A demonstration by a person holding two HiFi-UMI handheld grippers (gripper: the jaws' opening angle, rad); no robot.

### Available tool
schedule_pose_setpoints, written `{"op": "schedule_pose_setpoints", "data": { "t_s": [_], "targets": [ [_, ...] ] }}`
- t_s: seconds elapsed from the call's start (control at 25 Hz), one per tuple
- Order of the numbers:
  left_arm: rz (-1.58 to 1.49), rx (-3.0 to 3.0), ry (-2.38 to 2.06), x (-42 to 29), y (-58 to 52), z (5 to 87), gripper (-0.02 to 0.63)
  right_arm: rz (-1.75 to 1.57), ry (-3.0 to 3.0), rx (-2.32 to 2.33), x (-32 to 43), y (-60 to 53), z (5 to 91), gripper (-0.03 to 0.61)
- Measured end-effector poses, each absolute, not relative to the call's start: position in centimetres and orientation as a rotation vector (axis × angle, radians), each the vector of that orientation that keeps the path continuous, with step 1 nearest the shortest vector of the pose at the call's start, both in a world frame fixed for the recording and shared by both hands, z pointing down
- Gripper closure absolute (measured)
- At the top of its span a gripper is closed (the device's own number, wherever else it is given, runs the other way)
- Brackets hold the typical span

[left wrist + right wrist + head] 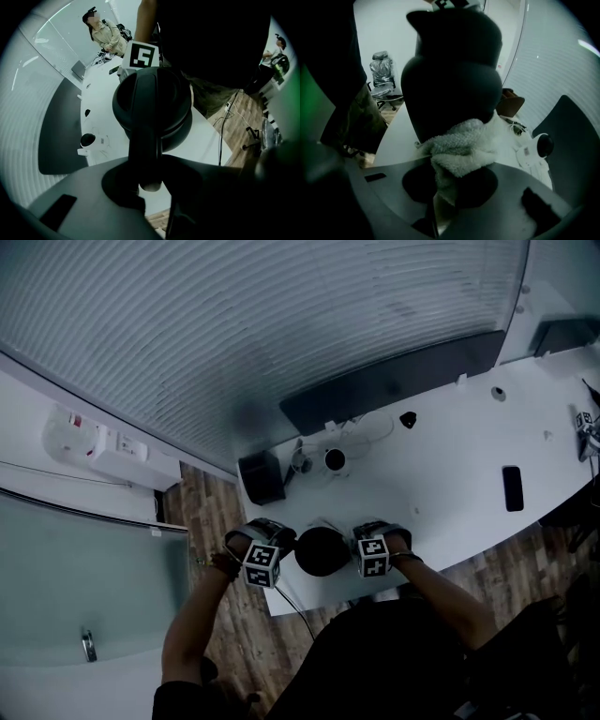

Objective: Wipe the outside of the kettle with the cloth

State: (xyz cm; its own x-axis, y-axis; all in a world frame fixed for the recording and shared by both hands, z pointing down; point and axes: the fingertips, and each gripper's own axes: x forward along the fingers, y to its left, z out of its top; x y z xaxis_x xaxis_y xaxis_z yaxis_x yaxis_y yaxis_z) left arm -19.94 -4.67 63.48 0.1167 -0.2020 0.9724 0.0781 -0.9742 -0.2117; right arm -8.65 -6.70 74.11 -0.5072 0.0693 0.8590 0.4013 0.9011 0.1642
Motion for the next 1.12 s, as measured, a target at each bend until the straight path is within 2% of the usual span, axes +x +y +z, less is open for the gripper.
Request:
{"op": "schedule_pose_setpoints", "data": {
  "t_s": [0.16,0.28,0.48,0.68,0.8,1.12],
  "targets": [
    [-1.937,-2.16,0.089,-19.8,-5.8,63.5,0.505,-0.387,-1.997,-0.306,-8.2,-7.6,76.8,0.514],
    [-1.928,-2.126,0.069,-20.4,-6.3,63.4,0.505,-0.322,-2.07,-0.267,-7.9,-8.2,75.5,0.514],
    [-1.872,-2.078,-0.049,-18.8,-6.5,63.8,0.505,-0.404,-2.239,-0.219,-4.6,-8.6,67.7,0.514],
    [-1.836,-2.0,-0.164,-19.1,-8.5,63.3,0.506,-0.706,-2.266,-0.257,-8.1,-8.6,60.4,0.514],
    [-1.817,-1.946,-0.235,-18.4,-9.5,63.5,0.506,-0.892,-2.113,-0.321,-9.3,-7.6,61.5,0.514],
    [-1.818,-1.92,-0.347,-18.0,-9.5,63.7,0.511,-0.763,-2.148,-0.26,-8.7,-8.5,63.4,0.514]
  ]
}}
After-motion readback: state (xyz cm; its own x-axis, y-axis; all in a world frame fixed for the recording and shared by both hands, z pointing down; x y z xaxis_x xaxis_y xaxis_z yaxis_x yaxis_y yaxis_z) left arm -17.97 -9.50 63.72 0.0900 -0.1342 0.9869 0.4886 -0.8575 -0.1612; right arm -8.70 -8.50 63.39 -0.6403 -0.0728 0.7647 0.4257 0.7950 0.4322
